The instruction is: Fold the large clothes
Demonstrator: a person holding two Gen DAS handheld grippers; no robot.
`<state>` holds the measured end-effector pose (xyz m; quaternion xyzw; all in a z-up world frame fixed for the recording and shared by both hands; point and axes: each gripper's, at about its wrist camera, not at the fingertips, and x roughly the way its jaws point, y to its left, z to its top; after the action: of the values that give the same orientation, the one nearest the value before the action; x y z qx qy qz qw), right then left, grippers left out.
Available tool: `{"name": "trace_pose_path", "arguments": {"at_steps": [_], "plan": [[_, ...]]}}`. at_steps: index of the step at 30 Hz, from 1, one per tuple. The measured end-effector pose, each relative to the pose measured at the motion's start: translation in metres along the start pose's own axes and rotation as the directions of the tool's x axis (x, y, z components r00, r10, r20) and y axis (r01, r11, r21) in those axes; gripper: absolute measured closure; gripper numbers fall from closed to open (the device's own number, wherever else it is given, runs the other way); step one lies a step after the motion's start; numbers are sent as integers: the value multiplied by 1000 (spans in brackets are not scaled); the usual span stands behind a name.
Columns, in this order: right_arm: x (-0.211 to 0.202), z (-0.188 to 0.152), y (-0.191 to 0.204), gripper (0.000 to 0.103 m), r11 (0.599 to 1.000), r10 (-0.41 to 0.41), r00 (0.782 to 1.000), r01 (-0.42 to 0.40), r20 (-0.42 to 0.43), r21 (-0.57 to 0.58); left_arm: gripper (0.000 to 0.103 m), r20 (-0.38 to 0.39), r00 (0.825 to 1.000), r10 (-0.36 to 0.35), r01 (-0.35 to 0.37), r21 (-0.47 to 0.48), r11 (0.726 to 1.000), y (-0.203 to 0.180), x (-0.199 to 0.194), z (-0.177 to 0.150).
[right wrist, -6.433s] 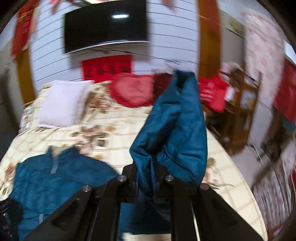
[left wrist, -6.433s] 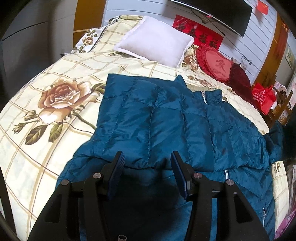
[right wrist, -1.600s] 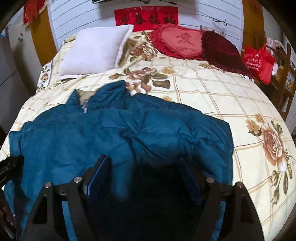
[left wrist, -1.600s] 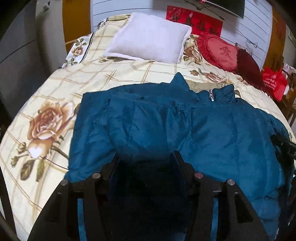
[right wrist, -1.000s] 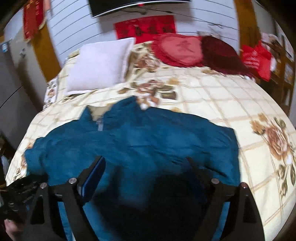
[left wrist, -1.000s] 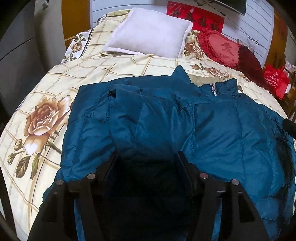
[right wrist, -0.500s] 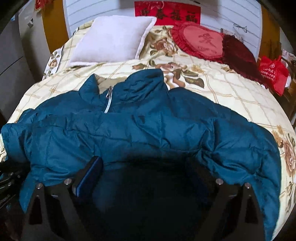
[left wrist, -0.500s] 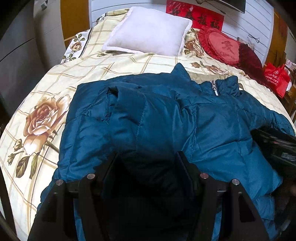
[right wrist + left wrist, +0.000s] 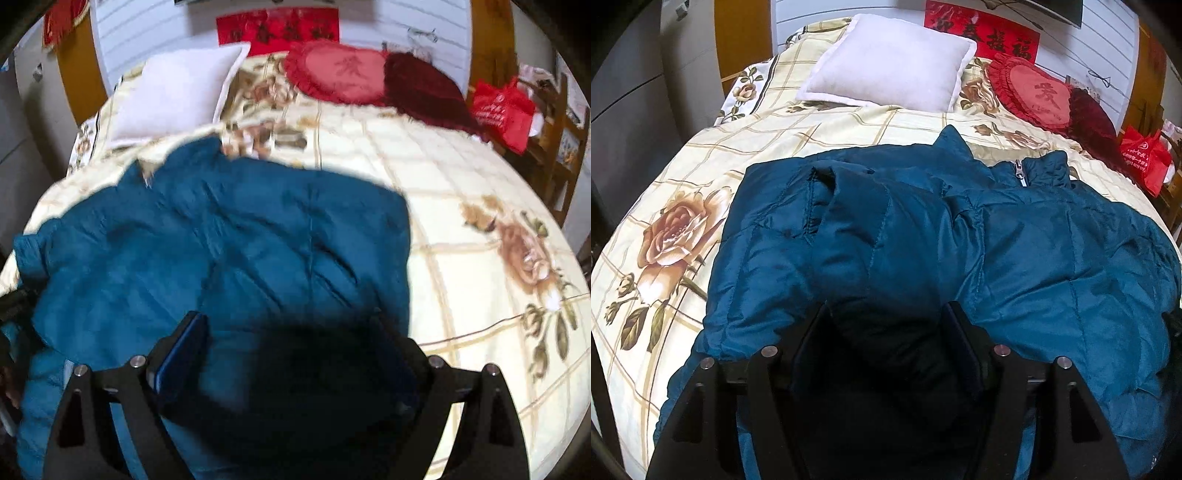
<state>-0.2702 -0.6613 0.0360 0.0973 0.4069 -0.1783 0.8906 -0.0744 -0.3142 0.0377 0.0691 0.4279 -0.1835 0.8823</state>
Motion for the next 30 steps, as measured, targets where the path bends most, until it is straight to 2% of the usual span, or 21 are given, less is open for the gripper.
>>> {"name": "trace_pose_path", "arguments": {"at_steps": [3,6,8,12,13,15,17,19,21,25,30], "plan": [[8,-1,1,9,1000,-15,1000,15,-1,-1,6,0,1000,9,-9,7,1000,-2,2,0],[-2,1,-3,10,1000,-7,1000,8,-26,20,6,-4,1000,0,0,1,1000,-1,0,0],[-20,-2,-1,11,999,-6,1000,6,4,47,6,-5,1000,-26,25,-18,1000,4,0,0],[-49,-11,-3,11,994,48,996,-55,72,90,6,0,999,-55,55,-49,997,8,1,-2],[-41,-13,0,11,996,43,998,-47,46,76,6,1,998,-58,58,-54,997,9,0,-2],[-16,-17,8,11,1000,-13,998,15,-59,24,6,-4,998,-66,66,-63,996,10,-3,-3],[-17,-19,15,11,999,-51,998,51,-41,-3,6,-1,998,-62,62,-92,994,16,-14,-4],[-30,-20,19,11,999,-36,999,36,-28,11,6,16,997,-69,70,-105,992,24,-30,-7],[-47,-27,23,11,1000,-1,1000,1,-11,3,6,20,997,-72,74,-81,994,29,-44,-12],[-78,-47,34,10,998,-11,1000,9,-30,-66,6,27,998,-57,58,-33,998,42,-78,-29],[-116,-76,30,10,996,81,996,-82,-44,-19,6,-9,999,-44,44,-35,998,67,-107,-59]]}}
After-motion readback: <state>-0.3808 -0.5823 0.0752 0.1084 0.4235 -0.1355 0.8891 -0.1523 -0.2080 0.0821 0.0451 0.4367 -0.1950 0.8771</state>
